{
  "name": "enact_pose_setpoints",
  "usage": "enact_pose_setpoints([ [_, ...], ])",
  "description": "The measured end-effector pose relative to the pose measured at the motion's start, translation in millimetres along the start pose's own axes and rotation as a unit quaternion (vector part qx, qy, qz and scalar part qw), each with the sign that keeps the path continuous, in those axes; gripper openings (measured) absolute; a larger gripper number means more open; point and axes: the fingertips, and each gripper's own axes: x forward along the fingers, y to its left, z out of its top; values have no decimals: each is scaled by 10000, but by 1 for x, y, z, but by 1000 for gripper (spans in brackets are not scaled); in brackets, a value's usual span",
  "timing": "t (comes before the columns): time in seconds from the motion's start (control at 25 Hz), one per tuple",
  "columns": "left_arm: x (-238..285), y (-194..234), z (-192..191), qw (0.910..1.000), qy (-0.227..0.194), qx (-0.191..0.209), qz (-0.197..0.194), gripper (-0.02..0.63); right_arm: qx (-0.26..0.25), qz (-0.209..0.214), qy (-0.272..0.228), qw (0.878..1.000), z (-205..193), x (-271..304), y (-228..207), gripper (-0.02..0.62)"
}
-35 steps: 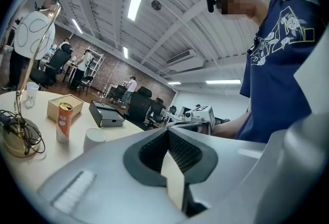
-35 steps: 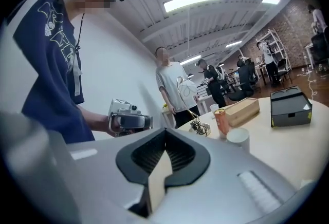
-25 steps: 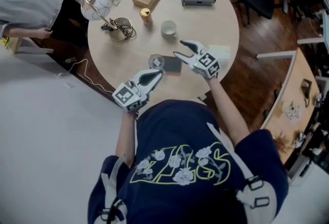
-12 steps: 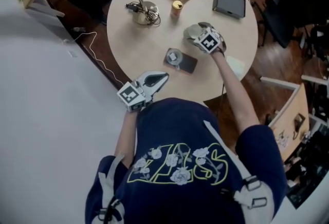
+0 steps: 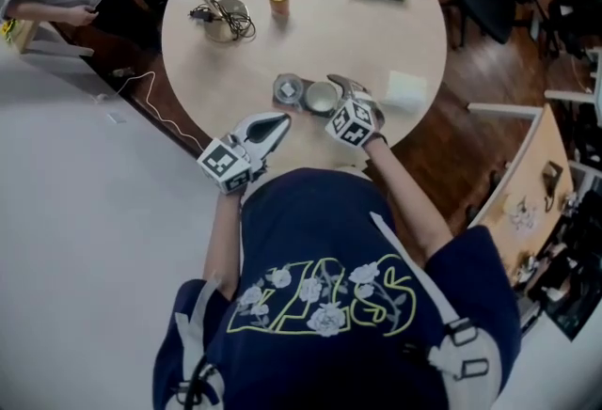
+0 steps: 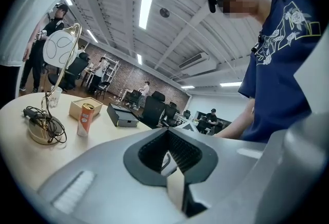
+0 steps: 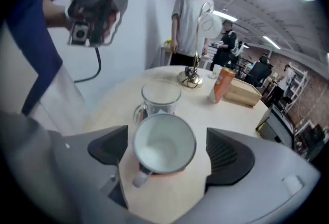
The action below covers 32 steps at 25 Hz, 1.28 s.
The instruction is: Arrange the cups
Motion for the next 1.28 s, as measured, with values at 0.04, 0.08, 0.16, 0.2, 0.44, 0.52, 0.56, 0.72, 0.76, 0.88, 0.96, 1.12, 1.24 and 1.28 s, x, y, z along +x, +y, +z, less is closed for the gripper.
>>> enact_pose_setpoints([
  [0.04,0,-1,-2,10000,23,-4,-23,3,302,51,-549,9980,11,-18,4,465],
  [0.08,0,-1,-4,10000,49,-10,-40,3,666,164,-1193,9905,24,-42,10,459],
  [0.16,0,0,-3,9999,81,-10,-71,3,1454,527,-2472,9565,56,-96,21,156],
  [0.2,1,1,-1,9999,77,0,-82,3,1820,757,-2965,9345,73,-121,23,5],
  [0.44,9,2,20,9997,88,105,-220,3,2739,1540,-3908,8652,134,-169,-9,5],
  [0.52,14,-2,27,9993,197,183,-255,3,2684,1519,-3871,8690,143,-168,-14,5],
  [0.56,15,-3,29,9991,232,216,-273,3,2648,1513,-3811,8728,146,-168,-15,5],
  [0.72,14,-2,30,9991,230,189,-318,3,2638,1469,-3661,8802,144,-168,-13,5],
  [0.76,14,-1,29,9991,234,180,-315,3,2672,1426,-3638,8809,141,-168,-15,5],
  [0.88,12,1,27,9991,235,162,-312,3,2825,1356,-3672,8758,130,-164,-20,5],
  [0.96,12,2,25,9991,249,157,-304,3,2839,1245,-3666,8772,126,-165,-24,5],
  [1.12,13,0,21,9991,270,117,-291,3,2812,1202,-3609,8810,122,-162,-24,5],
  [1.24,15,-1,19,9990,289,101,-322,3,2763,1181,-3492,8876,122,-161,-22,5],
  [1.28,16,-1,20,9990,289,106,-337,3,2745,1175,-3473,8890,123,-161,-22,5],
])
